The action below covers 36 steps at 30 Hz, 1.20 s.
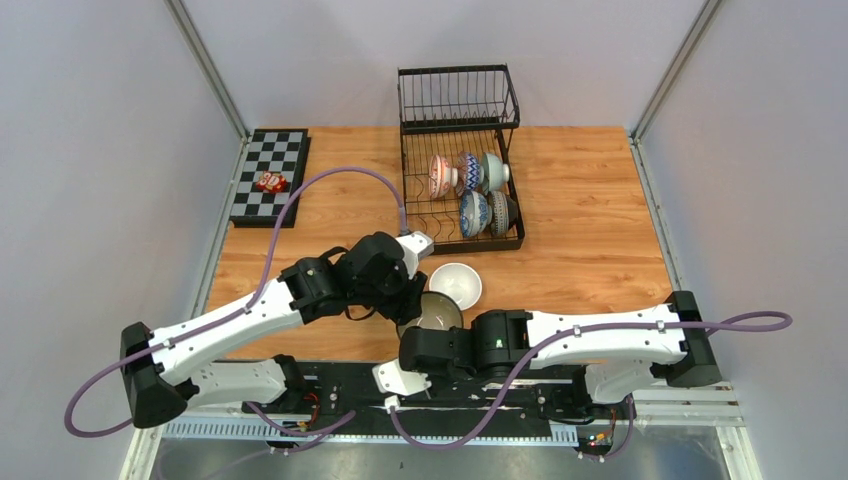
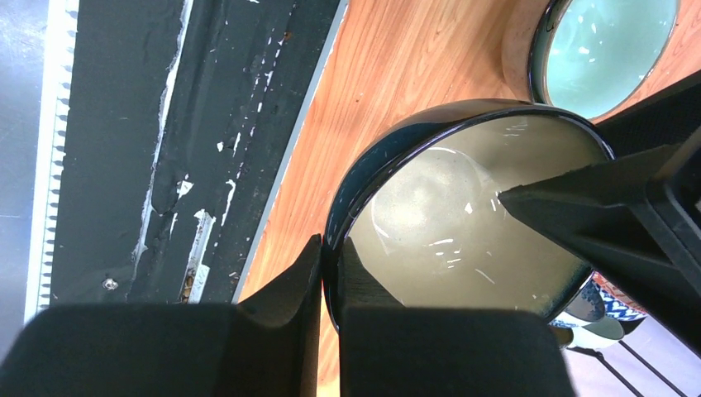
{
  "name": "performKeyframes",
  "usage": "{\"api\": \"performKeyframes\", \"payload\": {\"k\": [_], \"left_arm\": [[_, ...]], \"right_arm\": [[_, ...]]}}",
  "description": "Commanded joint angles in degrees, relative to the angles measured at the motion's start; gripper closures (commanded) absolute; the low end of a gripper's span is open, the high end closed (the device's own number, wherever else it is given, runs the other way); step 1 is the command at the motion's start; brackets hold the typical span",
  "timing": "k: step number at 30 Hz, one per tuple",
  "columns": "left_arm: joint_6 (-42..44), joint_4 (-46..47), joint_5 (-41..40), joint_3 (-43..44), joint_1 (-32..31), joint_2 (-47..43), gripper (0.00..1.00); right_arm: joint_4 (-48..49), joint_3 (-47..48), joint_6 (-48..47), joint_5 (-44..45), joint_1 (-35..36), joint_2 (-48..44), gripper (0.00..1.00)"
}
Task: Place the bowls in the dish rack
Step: Pick up the bowl from the center of the board.
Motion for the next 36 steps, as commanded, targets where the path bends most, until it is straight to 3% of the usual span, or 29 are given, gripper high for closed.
{"api": "performKeyframes", "payload": {"k": [1, 8, 13, 21, 25, 28, 33, 36], "left_arm": [[0.3, -0.8, -0.88, -1.04, -0.63, 0.63, 0.53], [0.35, -0.9, -0.73, -1.32, -0.9, 1.29, 0.72], [0.04, -0.39, -0.49, -1.23, -1.1, 1.94, 1.0], [-0.54, 0.46, -1.32, -1.13, -1.21, 1.63, 1.0], [-0.87, 1.39, -3.11, -1.48, -1.22, 1.24, 1.0], [-1.01, 2.12, -5.09, -1.51, -1.25, 0.9, 1.0], [-0.91, 3.54, -7.72, -1.69, -0.15, 0.13, 1.0], [-1.47, 5.2, -7.2, -2.82, 2.29, -1.12, 1.0]], "right_arm": [[-0.78, 3.47, -1.99, 4.12, 0.91, 0.29, 0.97], [-0.77, 3.58, -2.24, 5.14, 0.95, 0.63, 0.97], [-0.7, 3.67, -1.96, 5.32, 0.91, 0.72, 0.97], [0.45, 2.68, -0.48, 6.87, 0.87, -0.61, 0.94], [3.15, 0.69, 0.45, 8.89, 0.8, -3.96, 0.77], [6.5, -1.74, 1.21, 11.79, 0.78, -8.04, 0.72], [13.88, -6.73, 3.16, 16.01, -0.41, -14.97, 0.5], [17.79, -8.4, 5.42, 17.66, -2.7, -18.41, 0.44]]}}
